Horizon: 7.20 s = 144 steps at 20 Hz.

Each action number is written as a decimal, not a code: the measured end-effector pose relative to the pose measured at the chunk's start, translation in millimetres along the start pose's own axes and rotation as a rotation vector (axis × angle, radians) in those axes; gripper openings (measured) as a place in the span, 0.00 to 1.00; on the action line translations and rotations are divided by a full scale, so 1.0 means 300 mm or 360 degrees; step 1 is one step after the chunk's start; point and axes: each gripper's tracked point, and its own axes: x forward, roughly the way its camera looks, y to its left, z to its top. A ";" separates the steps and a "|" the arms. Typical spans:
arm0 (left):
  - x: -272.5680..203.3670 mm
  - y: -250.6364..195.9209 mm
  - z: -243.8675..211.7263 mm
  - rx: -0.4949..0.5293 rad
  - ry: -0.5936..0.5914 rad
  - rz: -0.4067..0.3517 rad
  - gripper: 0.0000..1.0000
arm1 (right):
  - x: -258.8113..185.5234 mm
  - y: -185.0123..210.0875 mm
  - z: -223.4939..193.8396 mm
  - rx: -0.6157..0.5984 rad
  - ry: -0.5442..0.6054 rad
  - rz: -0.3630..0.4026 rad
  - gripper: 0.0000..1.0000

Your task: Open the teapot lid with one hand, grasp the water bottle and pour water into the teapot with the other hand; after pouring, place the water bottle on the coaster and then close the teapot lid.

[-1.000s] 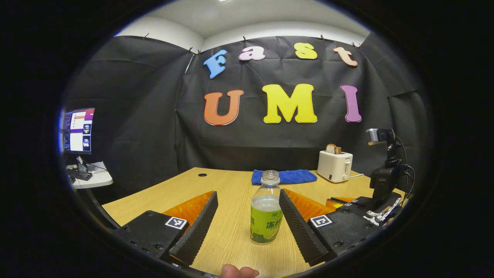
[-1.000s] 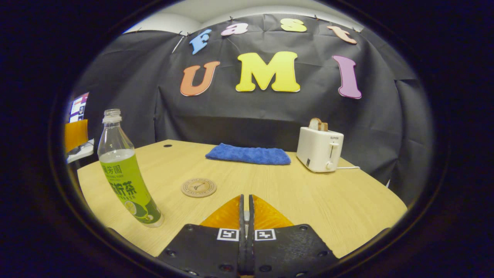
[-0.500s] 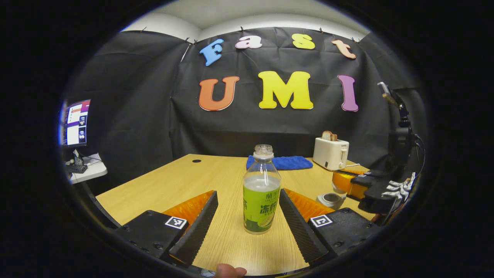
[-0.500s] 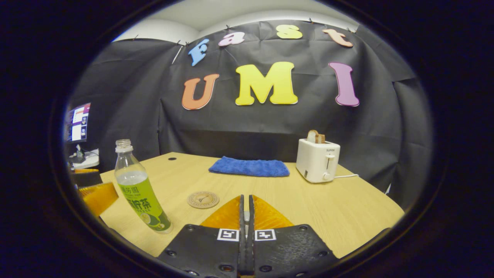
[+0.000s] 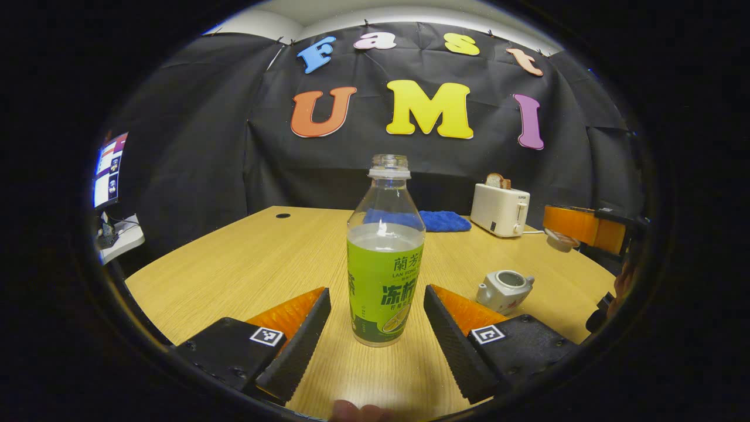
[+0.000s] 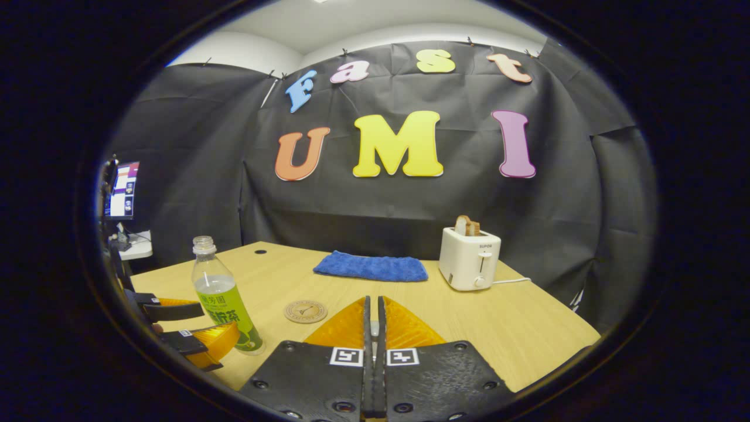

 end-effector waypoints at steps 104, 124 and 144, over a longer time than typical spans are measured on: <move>0.110 -0.245 0.382 0.3695 0.0138 0.0412 0.72 | -0.171 -0.486 -0.107 0.0198 0.0028 -0.0112 0.00; 0.133 -0.160 0.248 0.3143 0.0302 0.0175 0.72 | -0.189 -0.480 -0.094 0.0204 0.0028 -0.0132 0.00; 0.174 -0.111 0.295 0.0392 -0.0032 -0.0151 0.73 | -0.166 -0.378 -0.014 0.0217 -0.0007 -0.0086 0.00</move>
